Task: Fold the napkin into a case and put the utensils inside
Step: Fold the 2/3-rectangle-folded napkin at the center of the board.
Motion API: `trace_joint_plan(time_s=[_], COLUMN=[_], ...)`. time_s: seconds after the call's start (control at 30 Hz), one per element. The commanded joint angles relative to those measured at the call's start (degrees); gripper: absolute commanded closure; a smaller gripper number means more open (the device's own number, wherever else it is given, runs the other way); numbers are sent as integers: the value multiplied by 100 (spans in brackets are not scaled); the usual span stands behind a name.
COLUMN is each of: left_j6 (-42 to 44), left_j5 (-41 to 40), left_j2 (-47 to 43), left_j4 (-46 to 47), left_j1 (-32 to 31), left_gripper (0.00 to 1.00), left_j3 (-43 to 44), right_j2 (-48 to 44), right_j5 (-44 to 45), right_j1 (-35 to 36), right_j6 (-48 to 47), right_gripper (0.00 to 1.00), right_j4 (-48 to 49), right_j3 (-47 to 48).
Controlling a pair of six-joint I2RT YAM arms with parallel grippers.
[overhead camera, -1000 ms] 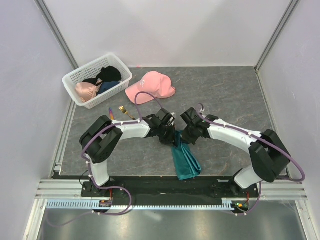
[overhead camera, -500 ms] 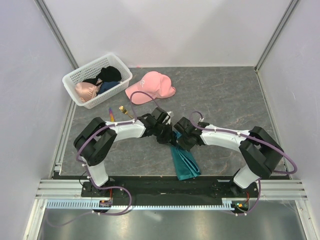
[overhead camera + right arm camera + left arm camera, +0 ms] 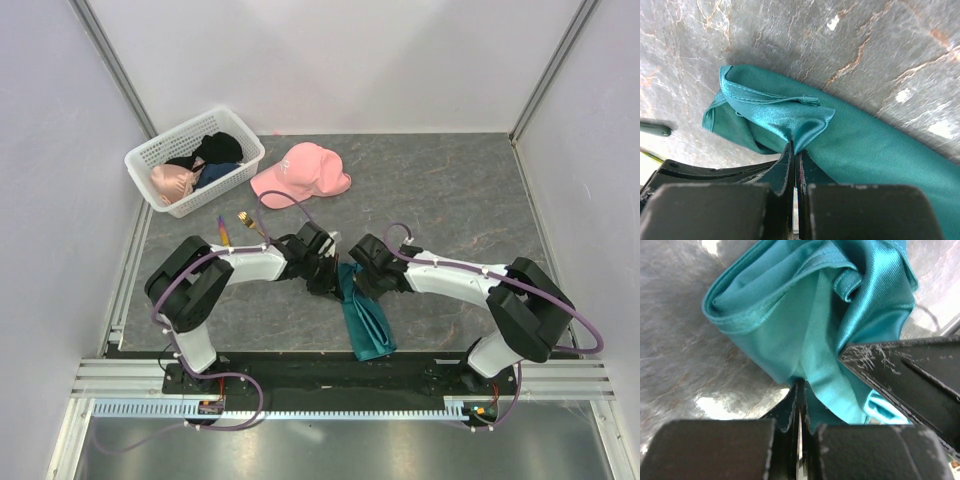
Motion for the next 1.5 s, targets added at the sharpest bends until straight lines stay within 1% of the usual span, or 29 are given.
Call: trace_joint_plan(time_s=[0.0, 0.1, 0.17, 0.2, 0.23, 0.3, 0.33, 0.4, 0.43, 0.47, 0.5, 0.53, 0.57, 0.67, 0.73, 0.9, 0.97, 1.03, 1.1, 1.17, 1.3, 1.33, 1.37, 1.43, 1.47], left_j6=[183, 235, 262, 280, 280, 271, 271, 219, 192, 122, 87, 43, -10, -106, -212, -362, -423, -528, -634, -687, -740, -757, -757, -740, -740], left_j5=[53, -26, 0, 26, 61, 132, 202, 307, 447, 527, 606, 728, 765, 861, 914, 958, 958, 984, 1037, 1072, 994, 950, 915, 862, 809], left_j2=[-41, -410, -700, -805, -1015, -1227, -1333, -1544, -1580, -1623, -1633, -1615, -1572, -1308, -1150, -824, -684, -605, -604, -526, -482, -386, -315, -192, -113], left_j4=[453, 445, 462, 497, 558, 603, 655, 787, 831, 953, 1102, 1200, 1253, 1323, 1481, 1631, 1631, 1727, 1929, 1939, 2018, 1983, 1948, 1834, 1807], left_j1=[33, 33, 33, 33, 33, 33, 33, 33, 33, 33, 33, 33, 33, 24, 24, 33, 16, 15, 15, -2, -28, -28, -28, -28, -28], left_gripper=[98, 98, 94, 89, 78, 70, 64, 59, 52, 49, 41, 31, 27, 22, 21, 31, 32, 32, 29, 27, 25, 27, 37, 47, 56], left_j3=[-140, -246, -360, -421, -544, -676, -799, -922, -1001, -1028, -1072, -1124, -1116, -1011, -984, -791, -756, -756, -800, -756, -791, -791, -756, -712, -712], right_j2=[15, -2, -20, -20, -29, -81, -90, -117, -108, -73, -64, -47, -29, -11, -29, -73, -82, -73, -64, -47, -38, -38, -55, -108, -117], right_j5=[329, 452, 505, 505, 505, 540, 558, 558, 558, 567, 558, 541, 523, 497, 470, 417, 383, 373, 347, 303, 251, 233, 233, 259, 268], right_j1=[118, 154, 162, 162, 162, 171, 162, 162, 162, 162, 162, 162, 162, 162, 171, 180, 180, 197, 224, 233, 259, 259, 259, 268, 268], right_j6=[716, 1033, 1103, 1121, 1139, 1191, 1192, 1192, 1166, 1148, 1122, 1121, 1130, 1165, 1209, 1315, 1385, 1394, 1446, 1525, 1517, 1534, 1534, 1482, 1464], right_gripper=[100, 100, 100, 100, 100, 100, 100, 100, 100, 100, 99, 97, 97, 94, 92, 91, 91, 91, 91, 90, 90, 90, 91, 90, 90], right_j4=[244, 464, 491, 491, 491, 500, 491, 491, 491, 491, 491, 491, 491, 500, 491, 482, 473, 473, 473, 474, 482, 474, 473, 474, 456], right_j3=[100, 12, 3, -23, -32, -102, -120, -172, -173, -164, -155, -146, -146, -138, -129, -181, -173, -146, -120, -129, -120, -111, -111, -120, -146])
